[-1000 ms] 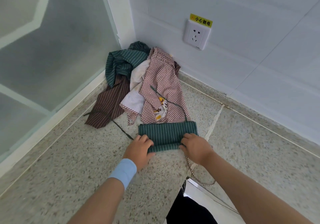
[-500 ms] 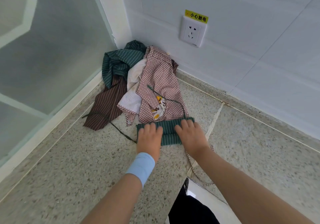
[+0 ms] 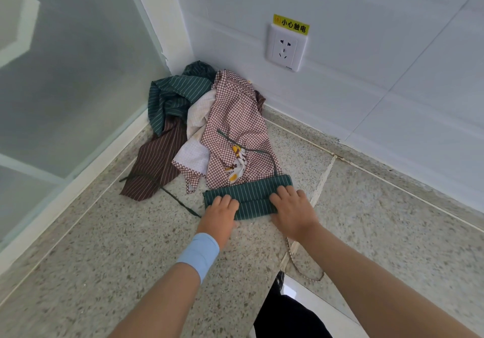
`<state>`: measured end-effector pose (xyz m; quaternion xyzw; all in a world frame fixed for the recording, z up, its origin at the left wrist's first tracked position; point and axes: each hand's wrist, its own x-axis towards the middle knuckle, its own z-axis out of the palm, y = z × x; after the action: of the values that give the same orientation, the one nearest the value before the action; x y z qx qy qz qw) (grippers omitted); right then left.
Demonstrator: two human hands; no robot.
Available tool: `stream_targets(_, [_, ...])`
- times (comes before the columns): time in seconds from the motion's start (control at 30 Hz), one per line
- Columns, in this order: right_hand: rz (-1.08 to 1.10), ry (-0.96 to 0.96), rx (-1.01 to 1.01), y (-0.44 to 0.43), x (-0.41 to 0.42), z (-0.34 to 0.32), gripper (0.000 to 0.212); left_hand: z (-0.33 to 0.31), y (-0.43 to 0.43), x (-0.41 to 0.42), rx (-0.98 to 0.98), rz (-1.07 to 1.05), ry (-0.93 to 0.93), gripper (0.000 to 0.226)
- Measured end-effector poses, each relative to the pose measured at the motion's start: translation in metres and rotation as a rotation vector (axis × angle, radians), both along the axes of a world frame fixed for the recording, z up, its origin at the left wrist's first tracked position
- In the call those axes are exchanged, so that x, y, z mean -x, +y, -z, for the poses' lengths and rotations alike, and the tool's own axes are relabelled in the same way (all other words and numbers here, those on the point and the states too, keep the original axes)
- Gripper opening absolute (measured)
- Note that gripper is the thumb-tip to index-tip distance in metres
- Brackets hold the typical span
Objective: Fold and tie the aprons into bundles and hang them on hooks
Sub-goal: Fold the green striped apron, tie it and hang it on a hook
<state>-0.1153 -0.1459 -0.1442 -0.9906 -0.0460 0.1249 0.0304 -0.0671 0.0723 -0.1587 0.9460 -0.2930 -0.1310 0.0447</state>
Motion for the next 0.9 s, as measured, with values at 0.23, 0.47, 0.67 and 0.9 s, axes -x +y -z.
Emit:
stream_targets(0.23, [-0.061, 0.066, 0.058, -0.02, -0.04, -0.01, 0.032, -0.008, 0.001, -0.042, 0.137, -0.12, 0.158, 0.028])
stream_targets(0.47, [-0.002, 0.127, 0.203, -0.014, -0.078, -0.014, 0.031, -0.011, -0.018, -0.06, 0.132, -0.341, -0.044, 0.025])
stream_targets(0.67, [-0.135, 0.018, 0.105, 0.002, -0.075, -0.01, 0.037, 0.006, -0.04, -0.041, 0.165, 0.016, -0.17, 0.038])
stream_targets(0.9, [-0.1, -0.026, -0.052, -0.008, -0.058, 0.01, 0.05, 0.02, -0.017, -0.029, 0.27, -0.025, -0.047, 0.047])
